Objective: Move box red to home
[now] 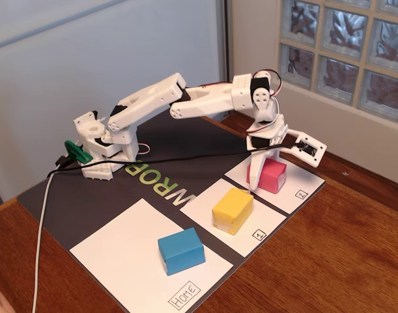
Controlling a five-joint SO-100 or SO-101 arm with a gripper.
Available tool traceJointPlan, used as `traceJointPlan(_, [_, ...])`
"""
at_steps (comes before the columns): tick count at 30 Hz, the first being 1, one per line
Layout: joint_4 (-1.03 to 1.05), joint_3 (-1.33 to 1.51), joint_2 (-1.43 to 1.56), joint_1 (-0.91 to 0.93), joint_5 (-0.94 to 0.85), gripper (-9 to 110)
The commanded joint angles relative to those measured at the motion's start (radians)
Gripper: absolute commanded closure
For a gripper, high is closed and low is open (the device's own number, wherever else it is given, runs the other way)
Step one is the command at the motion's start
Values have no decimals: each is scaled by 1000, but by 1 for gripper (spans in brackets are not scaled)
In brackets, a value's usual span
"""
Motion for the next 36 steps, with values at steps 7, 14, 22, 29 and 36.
traceJointPlan(7, [14, -57, -28, 9, -6, 50])
traceJointPlan(14, [51, -57, -43, 29, -37, 70])
traceJointPlan(22, [144, -117, -52, 51, -83, 98])
traceJointPlan(29, [261, -227, -18, 75, -163, 102])
traceJointPlan(36, [342, -227, 118, 100, -230, 102])
